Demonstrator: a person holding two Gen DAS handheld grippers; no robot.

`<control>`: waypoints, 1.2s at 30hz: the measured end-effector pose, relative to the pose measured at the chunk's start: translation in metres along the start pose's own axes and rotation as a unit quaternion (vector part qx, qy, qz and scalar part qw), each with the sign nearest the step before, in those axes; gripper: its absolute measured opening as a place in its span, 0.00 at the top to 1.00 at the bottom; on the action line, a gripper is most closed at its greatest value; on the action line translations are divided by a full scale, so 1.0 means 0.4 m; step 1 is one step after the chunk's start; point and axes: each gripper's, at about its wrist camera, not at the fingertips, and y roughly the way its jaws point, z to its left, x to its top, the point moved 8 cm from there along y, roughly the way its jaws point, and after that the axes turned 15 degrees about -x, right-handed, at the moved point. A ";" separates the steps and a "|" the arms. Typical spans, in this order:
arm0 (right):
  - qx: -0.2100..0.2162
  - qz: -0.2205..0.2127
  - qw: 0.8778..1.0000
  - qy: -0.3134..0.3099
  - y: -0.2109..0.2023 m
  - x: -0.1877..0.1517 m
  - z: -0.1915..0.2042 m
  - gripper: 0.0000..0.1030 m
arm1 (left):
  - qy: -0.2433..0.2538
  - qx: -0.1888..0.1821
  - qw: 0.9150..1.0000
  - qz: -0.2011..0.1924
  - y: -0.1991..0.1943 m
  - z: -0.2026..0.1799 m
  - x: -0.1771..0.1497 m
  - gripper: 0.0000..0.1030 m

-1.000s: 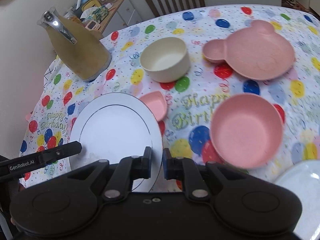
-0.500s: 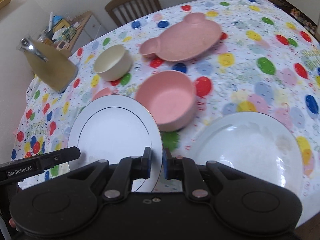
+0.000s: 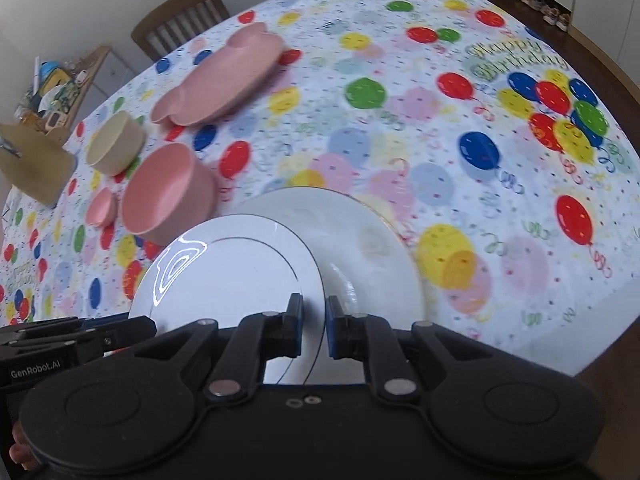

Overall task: Organize plates and bowls
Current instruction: 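Carry the small white plate and lower it onto the large white plate, then open both grippers and lift them off the stacked plates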

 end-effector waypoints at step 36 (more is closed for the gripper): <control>-0.006 0.023 0.999 -0.023 0.108 0.021 -0.063 0.90 | -0.044 0.028 0.997 0.054 0.111 0.024 -0.020 0.80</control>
